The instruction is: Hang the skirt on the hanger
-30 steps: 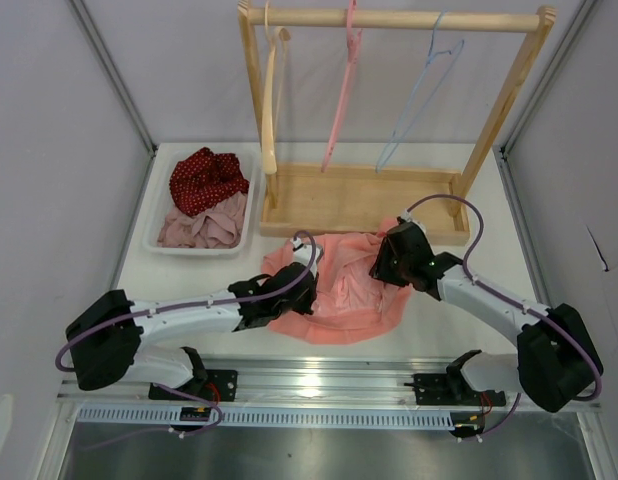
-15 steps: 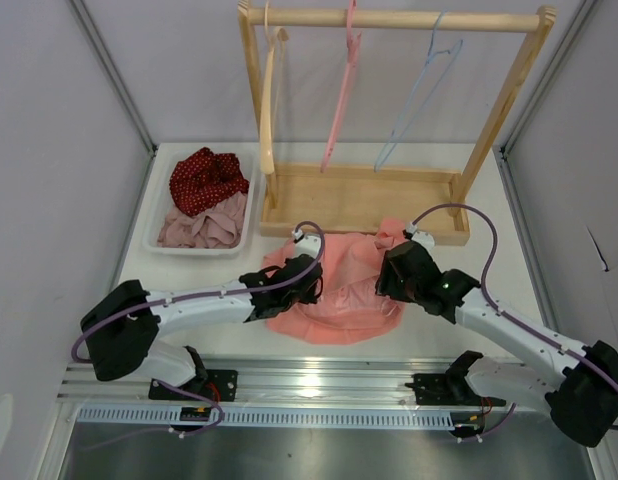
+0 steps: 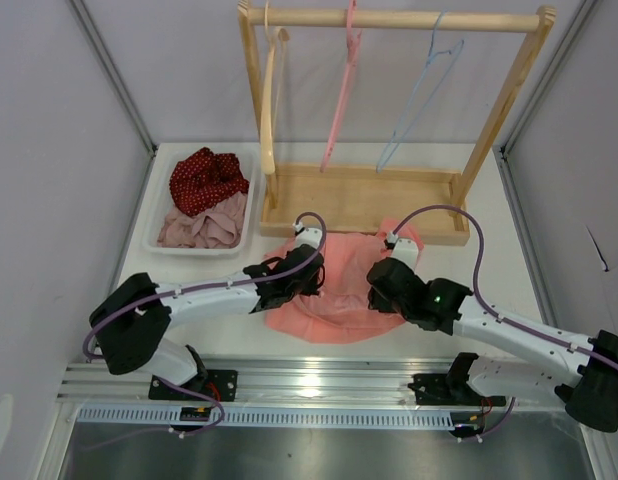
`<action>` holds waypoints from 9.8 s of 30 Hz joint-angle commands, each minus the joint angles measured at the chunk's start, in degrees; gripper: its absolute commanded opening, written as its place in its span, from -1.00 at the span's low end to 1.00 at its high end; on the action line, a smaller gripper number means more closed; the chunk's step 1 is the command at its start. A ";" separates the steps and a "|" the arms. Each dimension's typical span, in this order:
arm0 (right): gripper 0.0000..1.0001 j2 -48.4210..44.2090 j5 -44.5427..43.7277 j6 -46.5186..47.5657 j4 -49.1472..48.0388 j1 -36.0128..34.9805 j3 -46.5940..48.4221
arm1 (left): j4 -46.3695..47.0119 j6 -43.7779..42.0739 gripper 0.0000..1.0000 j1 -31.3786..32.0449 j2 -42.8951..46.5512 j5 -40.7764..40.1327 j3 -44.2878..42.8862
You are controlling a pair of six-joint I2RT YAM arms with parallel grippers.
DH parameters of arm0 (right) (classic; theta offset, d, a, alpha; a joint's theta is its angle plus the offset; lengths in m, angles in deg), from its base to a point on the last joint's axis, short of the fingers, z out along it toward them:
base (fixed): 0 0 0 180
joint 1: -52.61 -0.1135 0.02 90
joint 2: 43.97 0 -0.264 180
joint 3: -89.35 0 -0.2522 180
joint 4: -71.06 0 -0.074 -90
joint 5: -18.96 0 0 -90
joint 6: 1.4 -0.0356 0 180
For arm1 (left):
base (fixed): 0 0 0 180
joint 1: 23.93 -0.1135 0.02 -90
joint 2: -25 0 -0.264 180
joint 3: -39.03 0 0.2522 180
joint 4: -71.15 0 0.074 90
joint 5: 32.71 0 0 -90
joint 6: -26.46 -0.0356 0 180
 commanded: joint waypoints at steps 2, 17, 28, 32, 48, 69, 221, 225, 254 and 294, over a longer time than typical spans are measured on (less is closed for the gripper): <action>-0.22 -0.09 -2.32 0.74 -3.87 -0.51 0.80 | 3.09 -0.94 -0.87 -0.86 -1.44 0.93 -3.39; -0.30 0.61 1.20 1.37 -10.11 -10.61 -1.13 | 3.97 -1.65 -0.88 -2.89 -3.64 2.43 -5.24; -0.28 9.04 5.51 1.81 -20.39 -11.31 -6.41 | 3.62 -2.17 -0.88 -3.59 -3.29 2.61 -5.68; -0.25 12.38 3.57 0.84 -21.45 -10.26 -6.93 | 3.71 -2.17 -0.88 -3.68 -3.46 2.34 -5.25; -0.10 7.38 -6.55 7.69 -14.15 4.49 -4.39 | 4.32 -1.12 -0.87 -4.38 -4.25 2.16 -3.49; -0.38 12.22 -1.19 16.92 -18.38 16.19 -2.01 | 5.38 -0.50 -0.87 -7.98 -7.33 3.93 -4.63; -0.53 42.71 45.84 19.21 -30.59 32.28 4.58 | 14.16 -30.03 -0.48 -6.23 -40.64 12.45 -89.53; -0.53 42.63 45.93 19.21 -30.50 32.19 4.75 | 15.40 -30.56 -1.00 -6.23 -39.41 13.06 -90.05; -0.53 42.80 45.58 19.56 -29.80 31.49 4.84 | 21.45 -31.97 -1.00 -6.58 -28.00 16.93 -80.32; -0.03 34.19 37.58 17.45 -20.14 31.31 6.51 | -21.39 -16.06 -1.00 -5.52 42.67 17.54 -8.23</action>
